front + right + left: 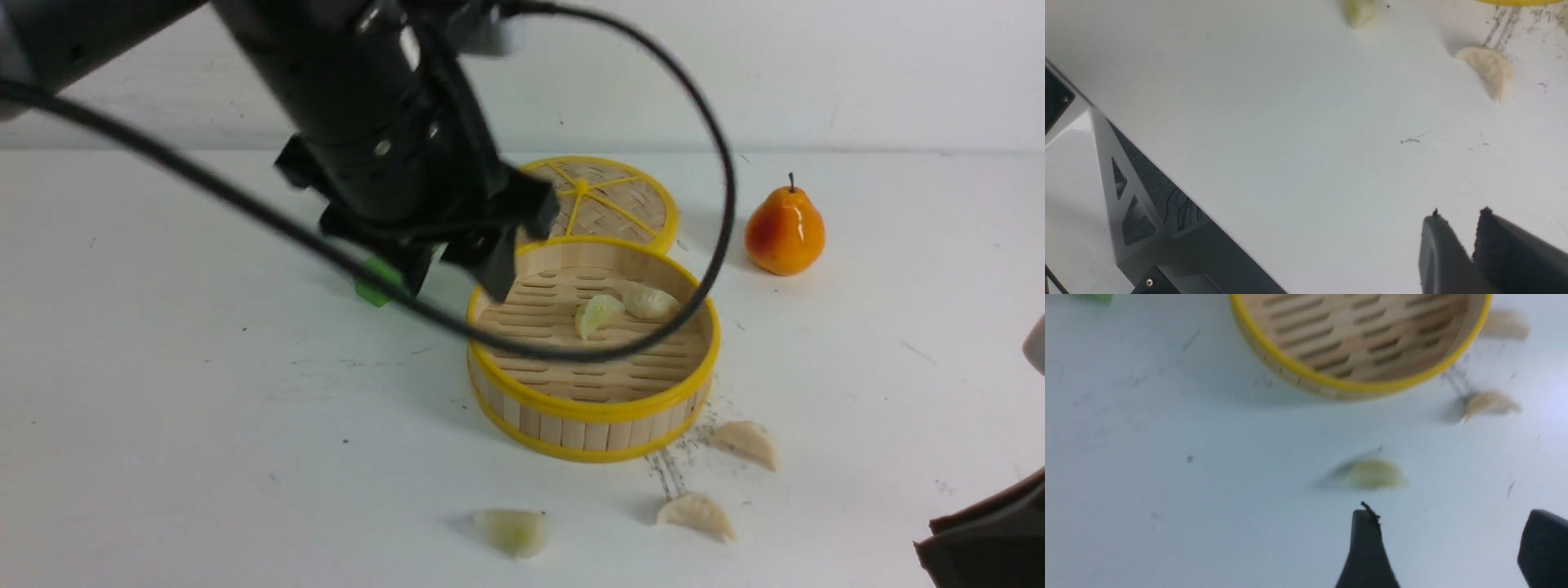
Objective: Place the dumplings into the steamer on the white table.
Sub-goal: 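Reach for and grasp a dumpling on the table with the left gripper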
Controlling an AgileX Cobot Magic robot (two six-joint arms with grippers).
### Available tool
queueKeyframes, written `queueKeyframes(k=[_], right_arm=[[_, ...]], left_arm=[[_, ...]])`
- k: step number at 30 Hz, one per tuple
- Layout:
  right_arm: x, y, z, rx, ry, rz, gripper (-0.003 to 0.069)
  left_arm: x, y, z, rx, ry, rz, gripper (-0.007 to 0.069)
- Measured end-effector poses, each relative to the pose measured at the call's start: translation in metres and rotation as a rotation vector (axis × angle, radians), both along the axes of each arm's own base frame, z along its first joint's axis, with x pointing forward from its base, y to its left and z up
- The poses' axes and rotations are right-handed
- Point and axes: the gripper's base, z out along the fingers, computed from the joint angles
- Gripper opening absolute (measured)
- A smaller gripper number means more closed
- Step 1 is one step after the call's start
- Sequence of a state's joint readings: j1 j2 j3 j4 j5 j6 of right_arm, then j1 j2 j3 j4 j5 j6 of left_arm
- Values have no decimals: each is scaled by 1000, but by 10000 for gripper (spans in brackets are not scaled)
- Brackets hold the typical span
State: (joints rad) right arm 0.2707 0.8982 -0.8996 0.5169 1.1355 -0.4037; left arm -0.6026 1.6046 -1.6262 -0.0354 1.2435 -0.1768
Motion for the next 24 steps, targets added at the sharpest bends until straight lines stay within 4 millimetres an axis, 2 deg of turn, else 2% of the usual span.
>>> queueKeyframes(k=[4, 9, 16, 24], right_arm=[[0, 0, 0, 0, 0, 0, 139], [0, 0, 0, 0, -1, 0, 142], [0, 0, 0, 3, 0, 0, 146], [-1, 0, 0, 0, 7, 5, 146]], left_arm=[[-22, 13, -31, 76, 90, -73, 468], [-31, 15, -68, 153, 183, -237, 468], [-19, -2, -100, 133, 175, -503, 468], [-4, -17, -134, 182, 77, -934, 468]])
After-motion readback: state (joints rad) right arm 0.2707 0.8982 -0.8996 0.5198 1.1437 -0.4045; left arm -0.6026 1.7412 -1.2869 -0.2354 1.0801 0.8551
